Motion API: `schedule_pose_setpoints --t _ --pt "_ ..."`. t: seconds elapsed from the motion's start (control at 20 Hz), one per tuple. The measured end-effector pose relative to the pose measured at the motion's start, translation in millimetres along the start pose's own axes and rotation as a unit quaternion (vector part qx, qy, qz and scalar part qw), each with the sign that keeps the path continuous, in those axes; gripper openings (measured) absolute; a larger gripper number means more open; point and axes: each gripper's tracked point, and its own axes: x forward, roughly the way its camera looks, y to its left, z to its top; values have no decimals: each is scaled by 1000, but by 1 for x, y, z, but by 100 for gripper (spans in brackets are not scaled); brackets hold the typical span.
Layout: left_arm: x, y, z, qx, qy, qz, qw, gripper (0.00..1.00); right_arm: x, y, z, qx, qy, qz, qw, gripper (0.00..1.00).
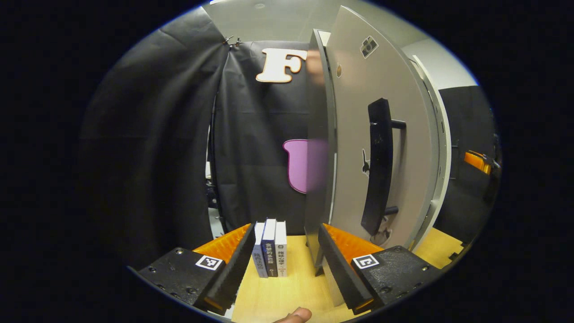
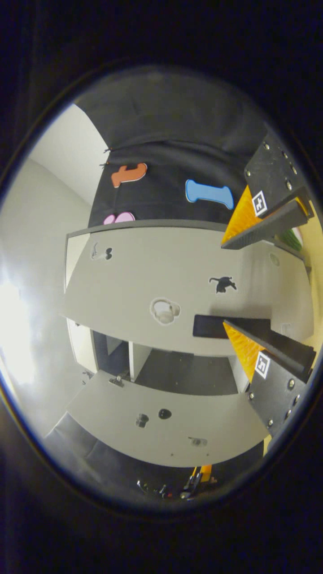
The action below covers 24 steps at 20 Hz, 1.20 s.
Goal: Grasp the bottle in the cabinet with the left hand and place it on the coaster, then close the right door with the right hand and the left door with the left hand.
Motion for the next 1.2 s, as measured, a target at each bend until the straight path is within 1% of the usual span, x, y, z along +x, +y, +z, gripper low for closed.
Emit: schedule_pose_setpoints --t 0.15,0.2,0.25,0.35,0.4,0.45,0.5,0.55,0.6,0.75,0.8,0.85,0.9,1.0,1.05,1.15,1.2 --pt "10 -14 13 -6 -13 -14 1000 90 -32 19 -6 23 17 17 999 94" --pt "10 -15 20 2 -17 -8 1000 90 -45 21 -9 24 24 19 999 94" --pt "11 -17 23 8 -19 -8 1000 84 -57 22 -9 24 30 18 999 94" --pt "12 -29 19 8 -14 -16 1000 84 -83 23 -5 23 32 16 999 94" --pt "13 -36 18 6 -10 -19 1000 86 -96 23 -2 23 30 17 999 94" --pt "12 -43 17 7 -6 -22 1000 86 -107 21 1 22 28 15 999 89" --pt "12 -48 19 8 -4 -21 1000 86 -118 19 2 24 29 10 999 89" --pt "12 -53 21 7 -3 -18 1000 86 -128 15 4 27 33 4 999 94" --pt "11 -57 21 8 -2 -13 1000 84 -139 11 5 27 37 0 999 94" --pt "10 -68 25 9 -1 0 1000 84 -172 -2 15 26 38 -14 999 94" --pt "9 -68 27 9 -5 8 1000 87 -182 -8 19 26 36 -18 999 94" --pt "9 -69 30 10 -6 15 1000 84 -192 -11 23 27 35 -21 999 94" --pt "8 -69 30 8 -7 21 1000 86 -201 -14 25 26 33 -22 999 94" --pt "8 -75 29 4 -3 29 1000 83 -215 -18 32 24 29 -25 999 94" --pt "8 -78 28 5 -4 32 999 87 -220 -20 34 24 28 -28 999 94" --pt "9 -86 33 8 -12 36 999 87 -231 -21 34 21 34 -30 999 94" --pt "10 -90 32 8 -11 38 999 84 -236 -22 33 17 38 -31 999 94"
